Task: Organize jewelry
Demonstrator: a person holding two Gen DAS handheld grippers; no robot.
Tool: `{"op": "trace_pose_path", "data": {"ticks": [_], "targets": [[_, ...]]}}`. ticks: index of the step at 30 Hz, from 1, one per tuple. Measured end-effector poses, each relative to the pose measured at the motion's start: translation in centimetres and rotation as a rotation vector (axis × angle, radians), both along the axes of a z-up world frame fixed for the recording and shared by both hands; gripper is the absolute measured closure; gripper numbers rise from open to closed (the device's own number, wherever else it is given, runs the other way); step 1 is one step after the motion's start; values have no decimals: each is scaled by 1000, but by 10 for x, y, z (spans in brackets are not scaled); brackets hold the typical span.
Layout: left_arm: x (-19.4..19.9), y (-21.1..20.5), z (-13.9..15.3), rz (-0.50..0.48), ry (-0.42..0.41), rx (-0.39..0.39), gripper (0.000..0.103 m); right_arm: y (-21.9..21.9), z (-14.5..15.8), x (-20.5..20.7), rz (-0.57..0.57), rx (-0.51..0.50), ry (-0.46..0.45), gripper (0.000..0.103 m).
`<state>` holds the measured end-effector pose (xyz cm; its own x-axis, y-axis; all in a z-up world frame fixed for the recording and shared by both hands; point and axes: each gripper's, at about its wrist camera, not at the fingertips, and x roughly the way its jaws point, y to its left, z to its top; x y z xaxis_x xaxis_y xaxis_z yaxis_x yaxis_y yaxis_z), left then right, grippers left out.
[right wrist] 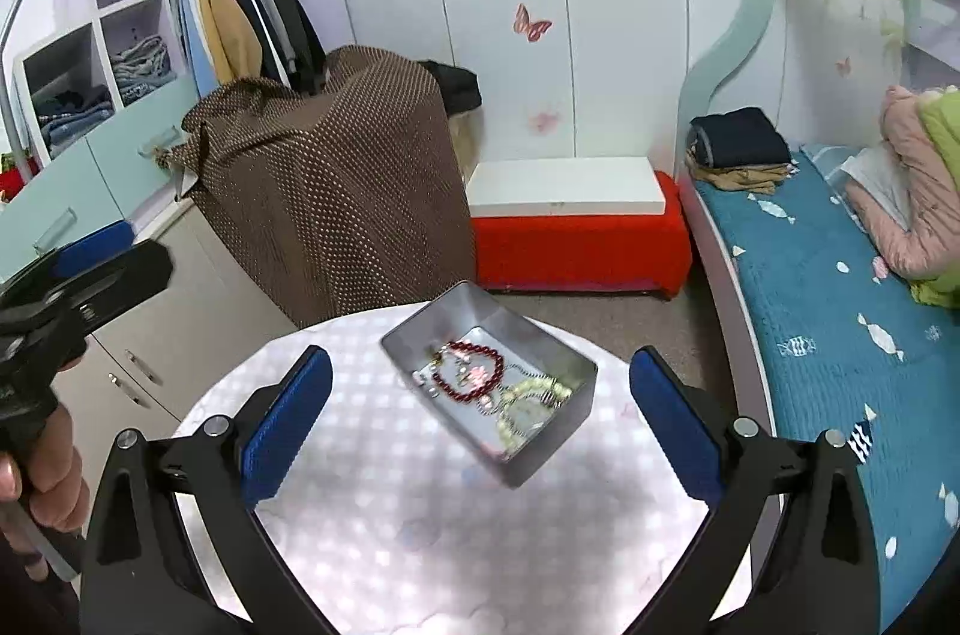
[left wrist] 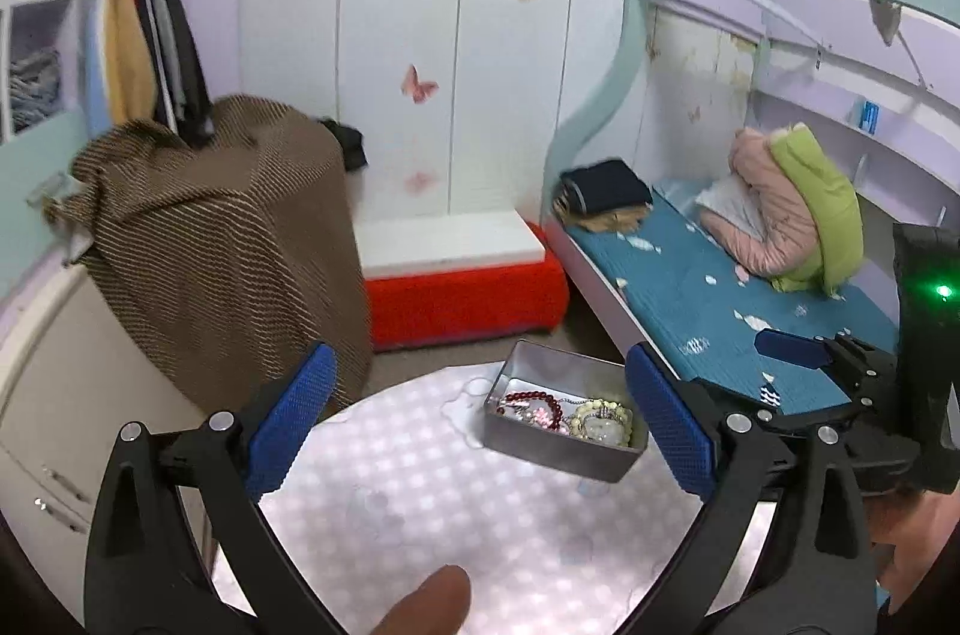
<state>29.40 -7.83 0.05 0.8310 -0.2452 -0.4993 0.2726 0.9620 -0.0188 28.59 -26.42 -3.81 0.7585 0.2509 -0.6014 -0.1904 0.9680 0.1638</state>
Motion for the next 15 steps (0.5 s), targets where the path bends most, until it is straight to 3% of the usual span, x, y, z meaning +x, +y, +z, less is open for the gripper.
{"op": "trace_pose_path", "data": {"ticks": [15], "targets": [[-157, 48, 13, 119, -121, -9, 5, 37, 29, -136, -63, 6, -114, 7]]}}
